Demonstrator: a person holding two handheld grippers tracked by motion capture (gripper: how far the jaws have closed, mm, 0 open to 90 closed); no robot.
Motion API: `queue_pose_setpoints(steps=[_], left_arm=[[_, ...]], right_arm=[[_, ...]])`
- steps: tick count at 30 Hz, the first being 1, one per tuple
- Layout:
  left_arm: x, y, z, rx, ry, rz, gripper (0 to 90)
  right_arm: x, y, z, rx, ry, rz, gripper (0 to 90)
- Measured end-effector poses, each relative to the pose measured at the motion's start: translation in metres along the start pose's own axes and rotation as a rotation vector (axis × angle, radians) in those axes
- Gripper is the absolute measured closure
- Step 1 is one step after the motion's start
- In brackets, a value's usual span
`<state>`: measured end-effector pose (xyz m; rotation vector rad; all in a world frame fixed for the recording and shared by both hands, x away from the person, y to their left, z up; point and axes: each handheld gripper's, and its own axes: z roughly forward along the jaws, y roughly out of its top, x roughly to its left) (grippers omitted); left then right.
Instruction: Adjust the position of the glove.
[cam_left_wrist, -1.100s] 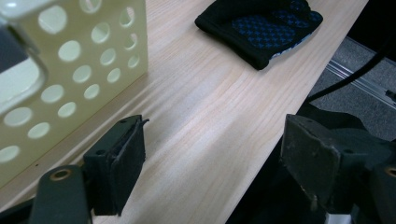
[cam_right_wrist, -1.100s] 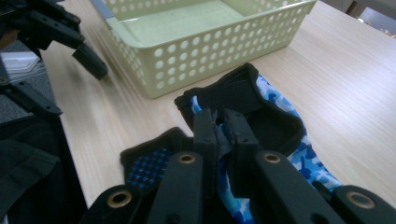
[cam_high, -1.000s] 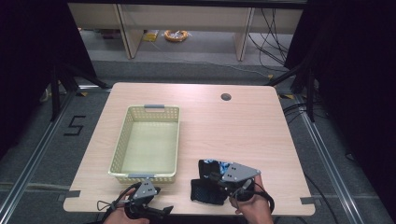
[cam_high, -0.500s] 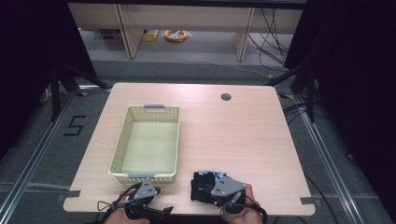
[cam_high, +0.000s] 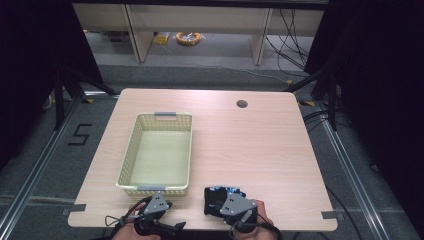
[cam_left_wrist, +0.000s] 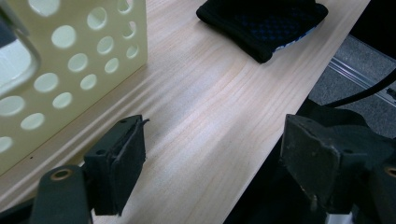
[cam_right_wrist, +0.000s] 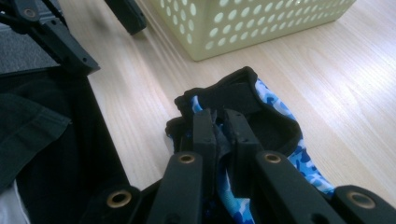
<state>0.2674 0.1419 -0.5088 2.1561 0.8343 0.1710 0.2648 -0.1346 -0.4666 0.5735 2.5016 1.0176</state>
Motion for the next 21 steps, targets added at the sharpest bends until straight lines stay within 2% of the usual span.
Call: queue_pose_setpoints(steps=[1,2,3,5,9,11,13,15,17,18,21], left_arm=[[0.0,0.0,0.0,0.0,0.0,-0.001,21.8],[-0.001,-0.001,0.001,0.001,-0.002,-0.02,21.8],[0.0,-0.001,0.0,0.019,0.009,-0.004,21.8],[0.001,0.0,-0.001,0.022,0.006,0.022,21.8],[-0.001,-0.001,0.001,0.013,0.002,0.002,21.7],[0.0,0.0,0.0,0.028,0.005,0.021,21.7],[0.0,0.0,0.0,0.027,0.003,0.016,21.7],[-0.001,-0.001,0.001,0.019,-0.003,0.005,21.7],[-0.001,-0.001,0.001,0.022,-0.004,0.006,21.7],[-0.001,0.0,0.001,0.023,-0.005,0.008,21.8],[-0.001,-0.001,0.001,0.023,-0.007,0.006,21.8]], right_arm=[[0.0,0.001,0.0,0.001,-0.005,-0.006,85.0],[0.001,0.0,0.001,0.007,-0.004,-0.006,85.0],[0.001,0.0,0.001,0.007,-0.004,-0.006,85.0],[0.002,-0.001,0.003,0.009,-0.007,0.0,85.0],[0.003,-0.003,0.008,0.033,0.0,-0.013,84.7],[0.004,-0.005,0.011,0.043,0.012,0.0,84.6],[0.004,-0.008,0.015,0.05,0.014,0.003,84.3],[0.003,-0.01,0.017,0.051,0.03,0.035,83.3],[0.002,-0.012,0.019,0.052,0.039,0.038,82.5],[0.001,-0.014,0.02,0.057,0.055,0.068,81.7],[0.002,-0.016,0.021,0.053,0.057,0.078,81.4]])
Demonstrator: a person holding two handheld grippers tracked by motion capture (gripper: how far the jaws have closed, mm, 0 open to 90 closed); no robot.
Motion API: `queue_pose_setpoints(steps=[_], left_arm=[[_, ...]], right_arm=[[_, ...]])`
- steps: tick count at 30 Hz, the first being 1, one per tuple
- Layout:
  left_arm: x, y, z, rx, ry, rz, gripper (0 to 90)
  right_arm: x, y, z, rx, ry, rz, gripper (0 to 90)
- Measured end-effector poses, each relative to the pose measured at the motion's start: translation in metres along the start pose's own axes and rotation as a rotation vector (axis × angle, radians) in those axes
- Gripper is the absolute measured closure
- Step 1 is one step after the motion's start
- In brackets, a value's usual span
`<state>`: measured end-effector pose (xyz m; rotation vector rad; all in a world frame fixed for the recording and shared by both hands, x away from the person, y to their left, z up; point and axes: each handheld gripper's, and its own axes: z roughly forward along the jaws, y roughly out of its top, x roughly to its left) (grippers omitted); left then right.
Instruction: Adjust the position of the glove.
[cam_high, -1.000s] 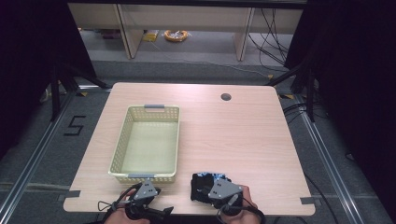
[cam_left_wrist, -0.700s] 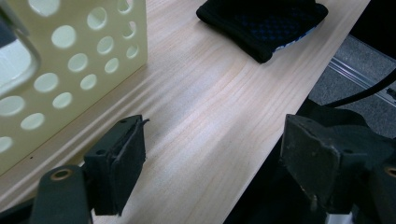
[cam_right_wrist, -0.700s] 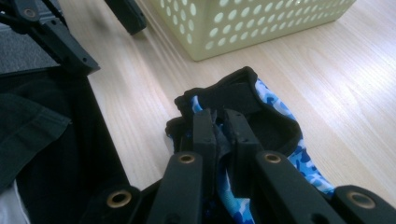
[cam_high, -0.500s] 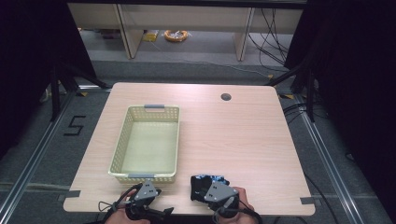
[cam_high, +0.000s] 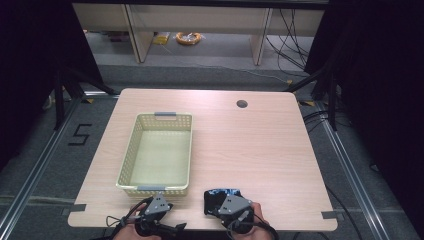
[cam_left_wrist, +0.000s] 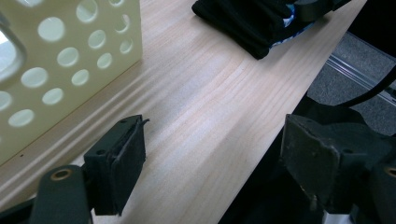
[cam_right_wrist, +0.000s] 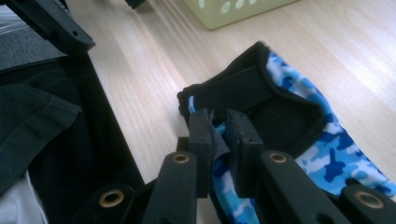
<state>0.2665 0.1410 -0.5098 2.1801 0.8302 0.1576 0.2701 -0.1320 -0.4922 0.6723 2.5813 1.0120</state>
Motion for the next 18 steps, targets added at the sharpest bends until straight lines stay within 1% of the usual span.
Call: queue_pose_setpoints(steps=[1,2,3,4,5,6,7,8,9,10,11,12,13,14,15,16,17,18], left_arm=[[0.0,0.0,0.0,0.0,0.007,0.002,21.8],[0.001,0.0,0.0,0.0,0.006,0.002,21.9],[0.001,0.0,0.0,0.002,-0.001,0.003,21.9],[0.0,0.0,0.0,0.001,0.006,-0.001,21.9],[0.0,0.0,-0.001,0.005,0.009,0.002,22.1],[0.0,0.0,-0.001,0.005,0.009,0.002,22.1],[-0.001,0.0,0.0,-0.018,-0.002,-0.012,22.3],[-0.001,0.0,0.0,-0.018,-0.002,-0.012,22.4],[-0.001,0.0,0.001,-0.029,-0.002,-0.026,22.5],[0.0,0.0,0.0,-0.016,-0.001,-0.015,22.5],[0.0,0.0,0.0,-0.006,-0.003,-0.043,22.9],[0.0,0.001,-0.001,-0.014,-0.01,-0.042,23.8],[-0.001,0.001,0.0,-0.025,-0.009,-0.055,24.2],[0.0,0.002,-0.001,-0.019,-0.01,-0.047,24.6],[0.002,0.002,-0.001,-0.011,0.0,-0.039,25.0],[0.0,0.002,0.0,-0.023,-0.012,-0.077,25.5],[0.001,0.003,0.0,-0.01,-0.003,-0.061,26.5],[0.001,0.003,0.0,-0.01,-0.003,-0.061,26.5]], right_arm=[[0.0,0.0,0.001,0.0,0.004,-0.001,80.0],[-0.001,0.0,0.001,0.01,0.018,-0.006,77.8],[0.0,-0.001,0.002,-0.001,0.013,0.013,76.9],[-0.001,-0.002,0.001,-0.012,0.011,0.026,75.1],[-0.003,-0.002,-0.003,-0.013,0.03,0.042,70.6],[-0.003,-0.002,-0.003,-0.013,0.03,0.042,70.6],[-0.009,0.0,-0.01,-0.047,0.014,0.053,64.9],[-0.009,0.0,-0.01,-0.047,0.014,0.053,64.9],[-0.018,-0.001,-0.022,-0.069,-0.028,0.115,61.7],[-0.018,-0.001,-0.022,-0.069,-0.028,0.115,61.7],[-0.022,-0.003,-0.025,-0.079,-0.039,0.126,60.8],[-0.032,-0.008,-0.031,-0.083,-0.064,0.157,59.1],[-0.037,-0.013,-0.033,-0.081,-0.065,0.206,57.7],[-0.042,-0.017,-0.034,-0.082,-0.074,0.22,56.2],[-0.045,-0.022,-0.036,-0.074,-0.073,0.272,55.0],[-0.048,-0.027,-0.038,-0.07,-0.081,0.331,54.2],[-0.052,-0.032,-0.038,-0.068,-0.079,0.363,51.9],[-0.052,-0.032,-0.038,-0.068,-0.079,0.363,51.9]])
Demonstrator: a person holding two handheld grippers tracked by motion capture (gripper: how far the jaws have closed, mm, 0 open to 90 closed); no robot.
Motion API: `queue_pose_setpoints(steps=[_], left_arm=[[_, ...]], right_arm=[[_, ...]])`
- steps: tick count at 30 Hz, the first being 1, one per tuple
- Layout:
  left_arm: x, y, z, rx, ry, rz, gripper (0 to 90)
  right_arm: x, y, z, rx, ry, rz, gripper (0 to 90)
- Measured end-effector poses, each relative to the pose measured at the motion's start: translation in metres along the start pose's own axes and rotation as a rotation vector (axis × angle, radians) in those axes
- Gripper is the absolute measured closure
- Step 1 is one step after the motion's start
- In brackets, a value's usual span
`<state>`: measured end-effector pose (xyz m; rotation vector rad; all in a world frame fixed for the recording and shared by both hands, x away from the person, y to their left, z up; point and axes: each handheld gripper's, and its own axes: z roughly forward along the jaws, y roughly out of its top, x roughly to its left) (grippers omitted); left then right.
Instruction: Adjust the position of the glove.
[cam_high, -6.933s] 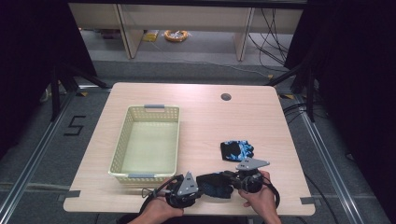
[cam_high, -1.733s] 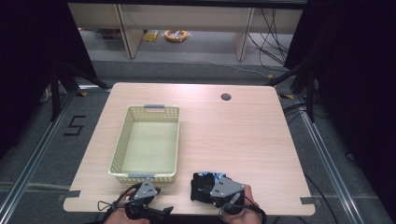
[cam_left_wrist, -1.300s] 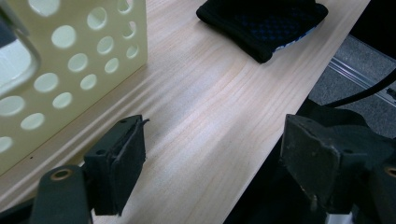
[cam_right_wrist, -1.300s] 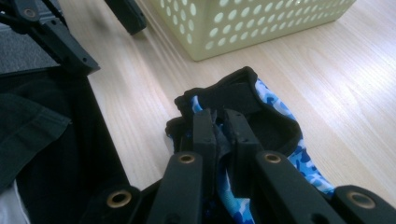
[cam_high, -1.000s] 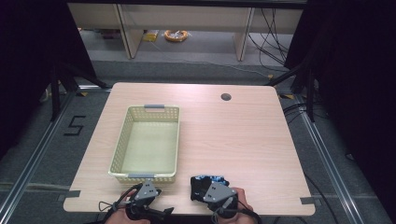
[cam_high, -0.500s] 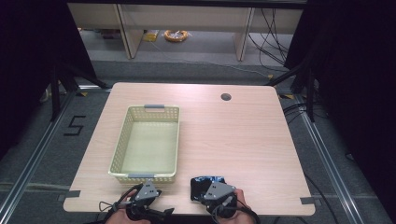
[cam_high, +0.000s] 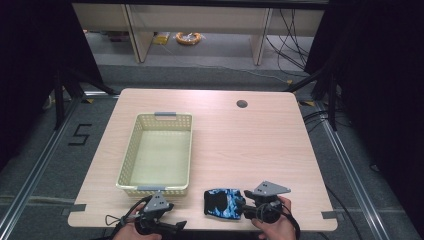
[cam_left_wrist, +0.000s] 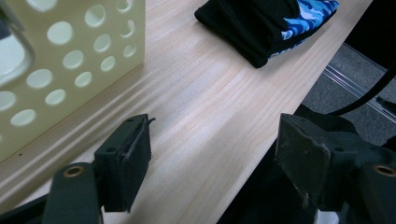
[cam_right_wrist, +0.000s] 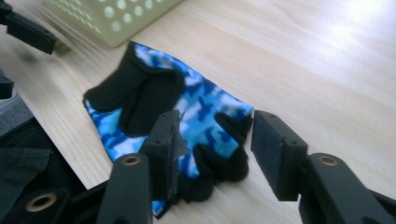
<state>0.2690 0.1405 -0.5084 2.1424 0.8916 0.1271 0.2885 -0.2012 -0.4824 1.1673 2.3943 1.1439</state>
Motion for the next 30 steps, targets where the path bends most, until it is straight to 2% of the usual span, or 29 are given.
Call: queue_pose_setpoints(steps=[1,2,3,4,5,6,7,8,11,14,16,17,18,20,21,22,23,24,25,26,27,28,30], left_arm=[[-0.001,0.0,0.0,-0.002,-0.007,-0.007,26.5],[-0.002,0.0,0.002,-0.015,-0.01,-0.023,26.7],[-0.001,0.001,0.002,0.003,-0.003,-0.001,26.8],[-0.002,0.0,0.003,-0.012,-0.011,-0.004,26.8],[-0.002,0.0,0.004,-0.006,-0.01,-0.007,26.8],[-0.002,0.0,0.003,0.009,-0.015,-0.003,26.8],[-0.001,0.001,0.003,0.011,-0.005,0.019,26.8],[-0.001,0.0,0.003,0.011,0.001,0.017,26.8],[-0.002,0.0,0.003,0.008,-0.012,-0.003,26.7],[-0.002,0.0,0.004,0.009,-0.018,-0.003,26.8],[-0.001,0.0,0.003,0.012,-0.006,0.019,26.8],[-0.003,0.0,0.004,-0.002,-0.016,0.004,26.8],[-0.002,0.0,0.004,0.0,-0.013,0.008,26.8],[-0.001,0.001,0.003,0.012,-0.002,0.025,26.8],[-0.001,0.001,0.003,0.009,-0.001,0.021,26.7],[-0.004,0.0,0.005,-0.013,-0.01,-0.005,26.7],[-0.004,0.0,0.005,-0.013,-0.009,-0.004,26.7],[-0.004,0.0,0.005,-0.007,-0.007,-0.002,26.7],[-0.004,0.0,0.005,-0.009,-0.013,-0.002,26.7],[-0.004,0.001,0.005,-0.006,-0.022,-0.006,27.0],[-0.004,0.001,0.005,-0.007,-0.028,-0.02,27.5],[-0.004,0.002,0.007,-0.015,-0.046,-0.044,28.4],[-0.003,0.004,0.009,-0.005,-0.057,-0.057,33.2]], right_arm=[[-0.002,-0.001,0.0,0.004,-0.001,0.01,50.2],[-0.005,-0.002,0.002,-0.002,0.008,0.044,47.8],[-0.007,-0.003,0.004,0.002,0.006,0.063,46.4],[-0.009,-0.004,0.005,0.016,0.006,0.09,44.0],[-0.012,-0.006,0.008,0.032,0.018,0.114,41.2],[-0.012,-0.006,0.008,0.032,0.018,0.114,41.2],[-0.013,-0.008,0.01,0.036,0.027,0.13,40.4],[-0.014,-0.008,0.012,0.045,0.026,0.144,38.5],[-0.013,-0.008,0.017,0.053,0.038,0.139,37.5],[-0.013,-0.005,0.02,0.089,0.027,0.135,38.3],[-0.014,-0.004,0.025,0.101,0.024,0.117,42.0],[-0.015,-0.004,0.027,0.116,0.019,0.108,44.7],[-0.015,-0.005,0.031,0.078,0.018,0.076,50.0],[-0.013,-0.004,0.031,0.086,0.021,0.059,54.8],[-0.012,-0.003,0.031,0.099,0.013,0.04,56.1],[-0.012,-0.005,0.033,0.071,0.001,0.023,62.3],[-0.011,-0.005,0.03,0.099,0.021,0.039,65.8],[-0.011,-0.005,0.03,0.099,0.018,0.048,67.9],[-0.011,-0.006,0.031,0.076,0.021,0.054,71.6],[-0.012,-0.006,0.03,0.094,0.034,0.051,74.8],[-0.012,-0.007,0.03,0.093,0.045,0.083,76.3],[-0.012,-0.009,0.032,0.065,0.052,0.094,77.2],[-0.013,-0.008,0.03,0.083,0.059,0.091,78.1]])
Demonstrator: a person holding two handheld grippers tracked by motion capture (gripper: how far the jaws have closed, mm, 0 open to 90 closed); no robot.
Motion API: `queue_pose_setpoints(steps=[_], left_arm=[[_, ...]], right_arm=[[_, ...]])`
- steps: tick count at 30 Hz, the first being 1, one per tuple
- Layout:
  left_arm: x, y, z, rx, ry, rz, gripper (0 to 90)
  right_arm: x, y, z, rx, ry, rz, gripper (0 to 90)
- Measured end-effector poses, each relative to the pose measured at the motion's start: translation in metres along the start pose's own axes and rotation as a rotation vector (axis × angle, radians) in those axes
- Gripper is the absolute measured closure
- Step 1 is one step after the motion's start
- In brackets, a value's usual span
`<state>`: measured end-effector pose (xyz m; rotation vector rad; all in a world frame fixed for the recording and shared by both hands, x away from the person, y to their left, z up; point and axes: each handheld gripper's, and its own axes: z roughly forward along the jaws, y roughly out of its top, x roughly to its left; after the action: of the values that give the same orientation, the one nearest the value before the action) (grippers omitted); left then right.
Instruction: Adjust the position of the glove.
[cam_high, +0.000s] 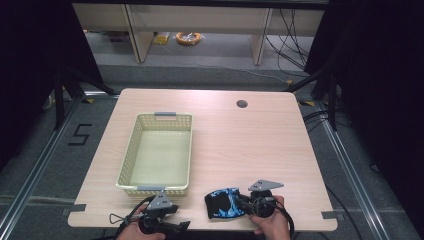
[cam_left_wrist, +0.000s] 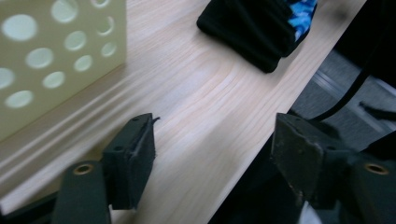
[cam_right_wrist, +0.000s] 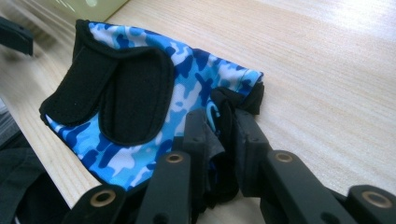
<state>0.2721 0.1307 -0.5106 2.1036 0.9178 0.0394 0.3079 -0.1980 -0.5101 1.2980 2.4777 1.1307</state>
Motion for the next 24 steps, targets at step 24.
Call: queue_pose_setpoints(steps=[24], left_arm=[[-0.016,0.042,0.053,0.022,-0.082,-0.097,50.5]], right_arm=[[-0.005,-0.005,-0.001,-0.026,0.06,-0.031,77.7]])
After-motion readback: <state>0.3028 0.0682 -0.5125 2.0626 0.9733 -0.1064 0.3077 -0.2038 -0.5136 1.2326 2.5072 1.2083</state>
